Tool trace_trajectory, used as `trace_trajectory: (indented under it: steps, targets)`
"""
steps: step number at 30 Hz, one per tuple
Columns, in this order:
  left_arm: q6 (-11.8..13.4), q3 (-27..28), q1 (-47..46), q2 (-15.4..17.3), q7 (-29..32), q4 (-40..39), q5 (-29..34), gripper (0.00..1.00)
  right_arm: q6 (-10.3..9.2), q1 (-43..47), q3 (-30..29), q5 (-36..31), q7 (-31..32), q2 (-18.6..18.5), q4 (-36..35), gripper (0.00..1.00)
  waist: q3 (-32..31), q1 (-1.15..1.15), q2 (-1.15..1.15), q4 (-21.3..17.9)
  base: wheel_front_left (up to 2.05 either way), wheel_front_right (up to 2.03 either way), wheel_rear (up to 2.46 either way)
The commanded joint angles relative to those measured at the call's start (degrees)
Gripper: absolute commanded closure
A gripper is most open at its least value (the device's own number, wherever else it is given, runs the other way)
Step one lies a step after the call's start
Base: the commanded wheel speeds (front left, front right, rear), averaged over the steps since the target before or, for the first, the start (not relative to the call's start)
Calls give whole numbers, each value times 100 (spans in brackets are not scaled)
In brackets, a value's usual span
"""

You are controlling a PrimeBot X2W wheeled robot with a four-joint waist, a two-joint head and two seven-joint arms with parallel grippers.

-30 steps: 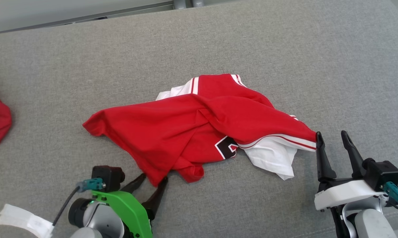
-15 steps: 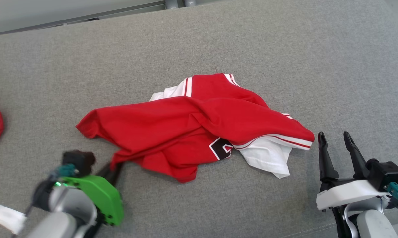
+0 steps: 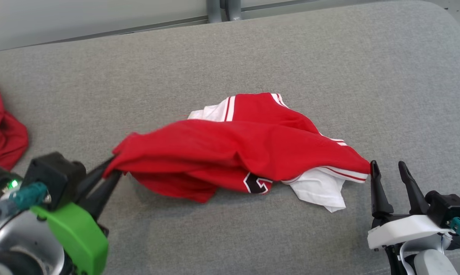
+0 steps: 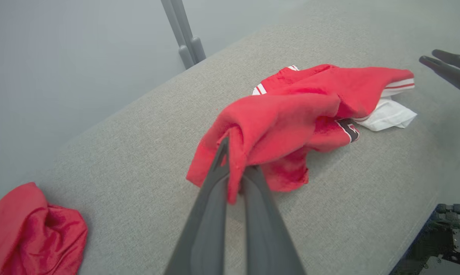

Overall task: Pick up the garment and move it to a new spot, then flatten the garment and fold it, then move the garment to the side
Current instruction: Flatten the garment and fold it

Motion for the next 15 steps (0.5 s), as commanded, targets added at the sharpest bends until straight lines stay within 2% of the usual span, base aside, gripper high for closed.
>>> trace_trajectory:
  steps: [1, 4, 5, 7, 10, 12, 15]
  targets:
    - [86, 34, 215, 120, 116, -295, -105, 100, 0, 71, -37, 47, -18, -17, -11, 0, -37, 0, 36, 78, 0, 0, 0]
    - [171, 221, 320, 291, 229, -757, -357, 100, 0, 162, -110, -6, -18, -18, 13, 0, -47, 0, 36, 272, 0, 0, 0]
    - [116, 448, 125, 533, 324, -825, -392, 100, 0, 141, -146, -54, -18, -16, 8, 0, -26, 0, 36, 410, 0, 0, 0]
    - [-4, 577, -72, 578, 457, -779, -681, 100, 0, 55, -151, -93, -18, -14, 14, 0, -21, 0, 36, 497, 0, 0, 0]
    - [-352, 631, -523, 749, 871, -552, -1121, 100, 0, -110, -81, -108, -18, -17, 5, 0, -30, 0, 36, 540, 0, 0, 0]
    - [-636, 508, -878, 767, 1304, -353, -1493, 100, 0, -173, -48, -85, -18, -20, 12, 0, -46, 0, 36, 549, 0, 0, 0]
    - [-1000, 219, -1539, 799, 2074, -61, -1733, 100, 0, -261, 45, -45, -18, -17, 51, 0, -58, 0, 36, 493, 0, 0, 0]
